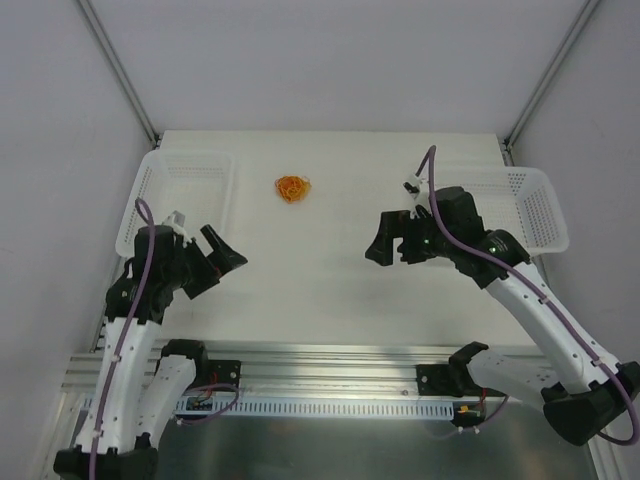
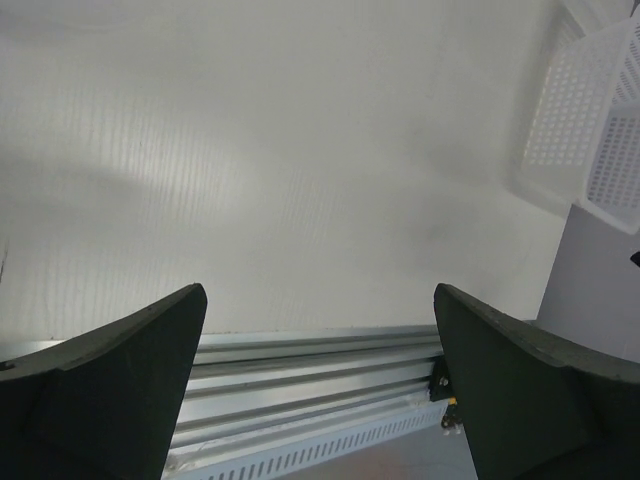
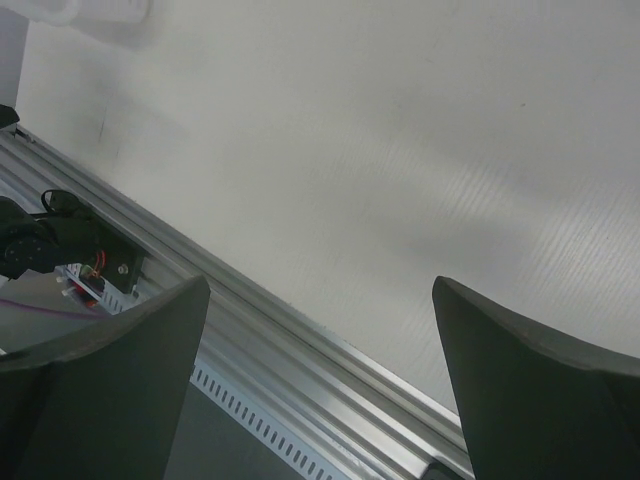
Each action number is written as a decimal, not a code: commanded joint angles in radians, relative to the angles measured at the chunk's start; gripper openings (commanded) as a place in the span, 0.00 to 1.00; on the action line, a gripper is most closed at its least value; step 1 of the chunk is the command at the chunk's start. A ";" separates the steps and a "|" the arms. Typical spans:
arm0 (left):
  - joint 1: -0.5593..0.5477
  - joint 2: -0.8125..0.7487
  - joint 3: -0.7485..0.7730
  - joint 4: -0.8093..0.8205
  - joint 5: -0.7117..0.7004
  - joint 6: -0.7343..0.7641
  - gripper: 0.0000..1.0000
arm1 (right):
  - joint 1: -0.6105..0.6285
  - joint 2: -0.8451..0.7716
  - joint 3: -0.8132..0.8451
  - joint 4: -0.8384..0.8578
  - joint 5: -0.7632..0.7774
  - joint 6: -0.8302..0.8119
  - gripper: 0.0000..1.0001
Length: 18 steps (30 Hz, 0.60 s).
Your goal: Untangle the cables
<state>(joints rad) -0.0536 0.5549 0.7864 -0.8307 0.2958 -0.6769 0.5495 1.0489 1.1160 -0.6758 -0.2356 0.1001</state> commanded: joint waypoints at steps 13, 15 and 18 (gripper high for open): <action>-0.166 0.969 0.640 0.265 -0.096 0.114 0.99 | 0.043 -0.335 -0.091 -0.077 0.056 0.092 1.00; -0.181 1.077 0.692 0.277 -0.136 0.120 0.99 | 0.043 -0.400 -0.107 -0.100 0.061 0.092 1.00; -0.196 1.204 0.808 0.303 -0.182 0.120 0.99 | 0.044 -0.470 -0.120 -0.142 0.081 0.087 1.00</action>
<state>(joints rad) -0.2375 1.6711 1.5017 -0.5640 0.1982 -0.5846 0.5869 0.6353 1.0084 -0.7677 -0.1688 0.1734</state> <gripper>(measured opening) 0.992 0.994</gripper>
